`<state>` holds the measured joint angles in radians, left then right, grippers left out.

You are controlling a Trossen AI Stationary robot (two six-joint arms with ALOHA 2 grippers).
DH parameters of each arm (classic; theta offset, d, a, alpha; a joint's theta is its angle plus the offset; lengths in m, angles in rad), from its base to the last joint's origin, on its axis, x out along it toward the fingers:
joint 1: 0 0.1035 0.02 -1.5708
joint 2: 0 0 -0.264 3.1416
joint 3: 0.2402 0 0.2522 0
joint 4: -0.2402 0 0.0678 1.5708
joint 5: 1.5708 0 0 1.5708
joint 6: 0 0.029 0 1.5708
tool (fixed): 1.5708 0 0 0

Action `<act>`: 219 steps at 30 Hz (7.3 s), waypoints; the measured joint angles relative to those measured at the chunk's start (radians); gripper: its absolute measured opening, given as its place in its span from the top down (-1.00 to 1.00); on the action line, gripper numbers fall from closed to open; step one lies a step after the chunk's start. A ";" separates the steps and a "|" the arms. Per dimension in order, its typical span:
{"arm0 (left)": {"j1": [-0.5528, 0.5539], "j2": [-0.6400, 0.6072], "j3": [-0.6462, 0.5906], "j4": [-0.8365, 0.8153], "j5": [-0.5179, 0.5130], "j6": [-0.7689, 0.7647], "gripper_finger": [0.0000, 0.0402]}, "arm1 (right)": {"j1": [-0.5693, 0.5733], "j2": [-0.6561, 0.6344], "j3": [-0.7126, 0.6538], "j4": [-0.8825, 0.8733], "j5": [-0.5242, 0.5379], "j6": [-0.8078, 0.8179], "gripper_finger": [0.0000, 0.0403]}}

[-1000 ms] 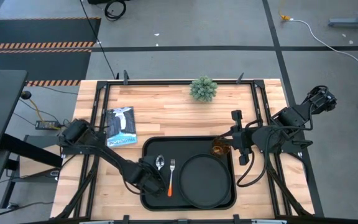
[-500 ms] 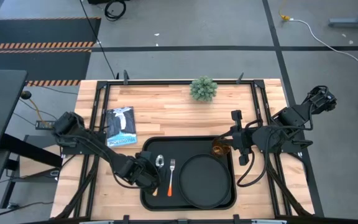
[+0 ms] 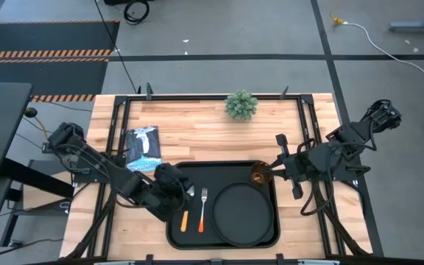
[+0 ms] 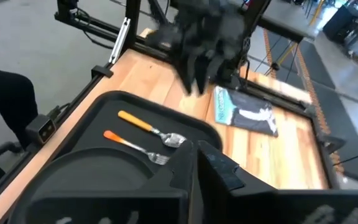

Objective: Pick and place plate/cup/fork/spoon on tray
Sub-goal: Return to Home Position

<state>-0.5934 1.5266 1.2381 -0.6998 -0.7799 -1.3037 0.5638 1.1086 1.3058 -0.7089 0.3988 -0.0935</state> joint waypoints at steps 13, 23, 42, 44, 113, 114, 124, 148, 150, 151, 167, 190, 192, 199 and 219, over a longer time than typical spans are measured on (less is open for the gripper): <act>0.009 -0.062 0.000 0.178 -0.374 0.615 0.47 | 0.000 -0.249 -0.513 0.428 0.001 0.120 0.95; 0.064 -0.060 0.000 0.229 -0.210 1.169 0.48 | -0.005 -0.432 -0.766 0.732 0.004 0.075 0.95; 0.287 -0.263 -0.272 0.540 0.166 1.452 0.48 | -0.197 -0.794 -1.098 0.962 -0.041 -0.053 0.99; 0.332 -0.299 -0.336 0.588 0.198 1.441 0.48 | -0.236 -0.816 -1.102 0.960 -0.092 -0.042 0.99; 0.394 -1.485 -1.032 0.813 0.420 1.337 0.48 | -0.482 -0.947 -1.256 0.895 -0.034 0.196 0.96; 0.393 -1.484 -1.058 0.862 0.455 1.336 0.48 | -0.482 -0.947 -1.256 0.895 -0.034 0.196 0.96; 0.393 -1.503 -1.122 0.961 0.699 1.263 0.48 | -0.482 -0.947 -1.256 0.894 -0.034 0.196 0.96; 0.394 -1.520 -1.229 0.992 0.908 0.978 0.48 | -0.482 -0.947 -1.256 0.895 -0.034 0.196 0.96; 0.394 -1.520 -1.229 0.993 0.908 0.974 0.48 | -0.482 -0.947 -1.256 0.895 -0.034 0.196 0.96; 0.394 -1.520 -1.229 0.993 0.908 0.974 0.48 | -0.482 -0.947 -1.256 0.895 -0.034 0.196 0.96; 0.394 -1.520 -1.229 0.992 0.908 0.975 0.48 | -0.482 -0.947 -1.256 0.895 -0.034 0.196 0.96; 0.394 -1.520 -1.230 0.992 0.908 0.975 0.48 | -0.482 -0.947 -1.256 0.895 -0.034 0.196 0.96; 0.394 -1.520 -1.230 0.992 0.908 0.975 0.48 | -0.482 -0.947 -1.256 0.895 -0.034 0.196 0.96; 0.394 -1.520 -1.230 0.992 0.908 0.975 0.48 | -0.482 -0.947 -1.256 0.895 -0.034 0.196 0.96; 0.394 -1.520 -1.230 0.992 0.908 0.975 0.48 | -0.482 -0.947 -1.256 0.895 -0.034 0.196 0.96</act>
<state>-0.1997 0.0067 0.0082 0.2921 0.1280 -0.3290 0.0818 0.1616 0.0498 0.1860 0.3645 0.1024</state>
